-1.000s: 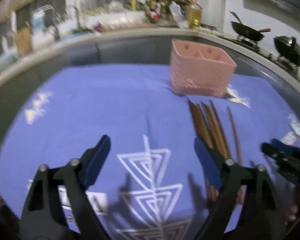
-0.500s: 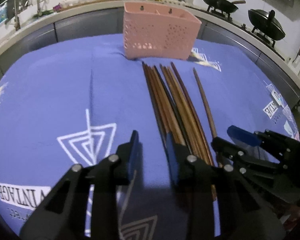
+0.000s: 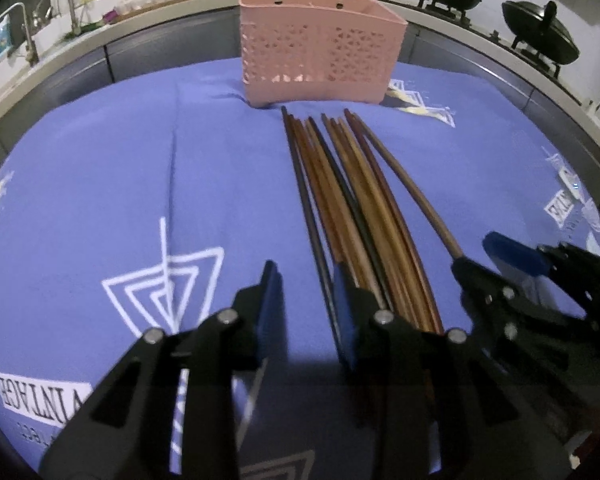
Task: Organize utensils
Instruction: 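Close the left tool on one chopstick while the right tool grasps another chopstick, then lift both held chopsticks upright and carry them over the pink basket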
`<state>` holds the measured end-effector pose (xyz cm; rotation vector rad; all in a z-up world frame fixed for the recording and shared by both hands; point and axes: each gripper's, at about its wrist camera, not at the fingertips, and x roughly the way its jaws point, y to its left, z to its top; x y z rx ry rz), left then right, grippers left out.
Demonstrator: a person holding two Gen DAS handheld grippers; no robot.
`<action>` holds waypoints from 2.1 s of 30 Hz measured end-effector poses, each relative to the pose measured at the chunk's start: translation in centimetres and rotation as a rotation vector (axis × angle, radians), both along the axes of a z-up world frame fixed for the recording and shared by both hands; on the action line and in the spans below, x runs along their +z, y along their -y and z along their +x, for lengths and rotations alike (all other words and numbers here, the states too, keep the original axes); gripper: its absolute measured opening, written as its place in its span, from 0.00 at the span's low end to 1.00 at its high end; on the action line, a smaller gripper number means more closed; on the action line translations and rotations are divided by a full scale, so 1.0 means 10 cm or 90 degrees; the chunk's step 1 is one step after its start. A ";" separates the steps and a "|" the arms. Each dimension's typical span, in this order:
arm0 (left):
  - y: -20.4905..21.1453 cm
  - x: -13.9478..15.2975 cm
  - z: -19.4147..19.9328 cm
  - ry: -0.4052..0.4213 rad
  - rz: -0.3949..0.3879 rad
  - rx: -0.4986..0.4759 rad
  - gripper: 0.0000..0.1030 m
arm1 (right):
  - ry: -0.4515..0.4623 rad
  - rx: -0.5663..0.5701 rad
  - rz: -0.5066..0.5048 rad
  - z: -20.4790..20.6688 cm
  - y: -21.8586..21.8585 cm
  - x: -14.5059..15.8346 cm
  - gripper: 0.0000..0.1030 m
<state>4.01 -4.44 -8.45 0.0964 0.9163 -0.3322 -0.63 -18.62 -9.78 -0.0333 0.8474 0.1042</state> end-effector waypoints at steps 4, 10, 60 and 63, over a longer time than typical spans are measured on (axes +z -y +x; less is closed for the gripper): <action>0.04 -0.01 -0.01 0.022 0.036 0.000 0.07 | 0.013 0.005 -0.013 -0.02 0.00 0.01 0.29; -0.22 -0.01 -0.12 0.012 0.027 0.000 0.06 | -0.020 -0.036 0.037 0.04 0.36 0.03 0.16; -0.50 1.40 0.17 0.153 -0.124 -0.105 0.05 | 0.196 0.115 0.166 0.63 0.30 1.62 0.05; -0.52 1.61 0.24 0.170 -0.143 -0.105 0.05 | 0.197 0.117 0.167 0.67 0.24 1.69 0.05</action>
